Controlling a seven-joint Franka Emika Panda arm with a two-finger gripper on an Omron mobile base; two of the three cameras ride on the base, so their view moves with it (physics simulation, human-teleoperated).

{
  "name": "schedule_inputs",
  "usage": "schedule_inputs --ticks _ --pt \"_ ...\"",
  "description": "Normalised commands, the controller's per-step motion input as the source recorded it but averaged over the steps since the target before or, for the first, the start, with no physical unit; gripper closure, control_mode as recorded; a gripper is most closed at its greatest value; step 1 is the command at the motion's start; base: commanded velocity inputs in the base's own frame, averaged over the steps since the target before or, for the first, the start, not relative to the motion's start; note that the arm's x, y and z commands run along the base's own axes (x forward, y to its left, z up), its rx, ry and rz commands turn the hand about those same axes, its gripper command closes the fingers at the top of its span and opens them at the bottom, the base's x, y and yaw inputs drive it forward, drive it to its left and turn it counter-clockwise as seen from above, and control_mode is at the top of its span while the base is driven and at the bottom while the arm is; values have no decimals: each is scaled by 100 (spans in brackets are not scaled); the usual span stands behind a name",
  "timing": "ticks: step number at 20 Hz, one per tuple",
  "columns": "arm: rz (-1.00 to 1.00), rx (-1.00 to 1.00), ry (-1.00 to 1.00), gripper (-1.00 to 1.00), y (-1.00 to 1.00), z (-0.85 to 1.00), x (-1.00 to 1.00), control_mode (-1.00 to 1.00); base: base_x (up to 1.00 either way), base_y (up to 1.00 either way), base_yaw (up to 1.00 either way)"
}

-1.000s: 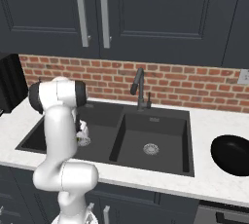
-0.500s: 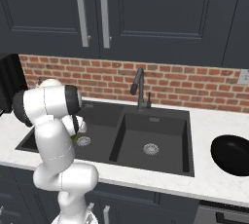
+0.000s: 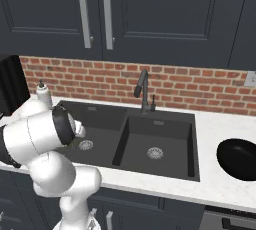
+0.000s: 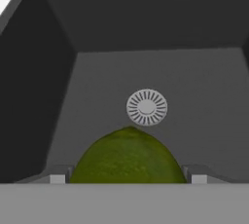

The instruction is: Pick the lime from the sink and place it in the bowl. Then pick the bowl and place it in the microwave. Then close the microwave door and press the start button.

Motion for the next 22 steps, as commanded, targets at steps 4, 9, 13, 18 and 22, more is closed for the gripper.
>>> schedule_inputs --ticks 4,9,13,18,22 --pt "0 0 0 100 -29 100 -34 -100 0 0 0" --pt "0 0 5 100 -21 100 -30 -100 0 0 0" --pt "0 0 9 100 -18 98 -35 -100 0 0 0" --pt "0 -3 3 100 -23 57 -59 -100 0 0 0" --pt "0 -3 0 100 -34 45 -49 -100 0 0 0"
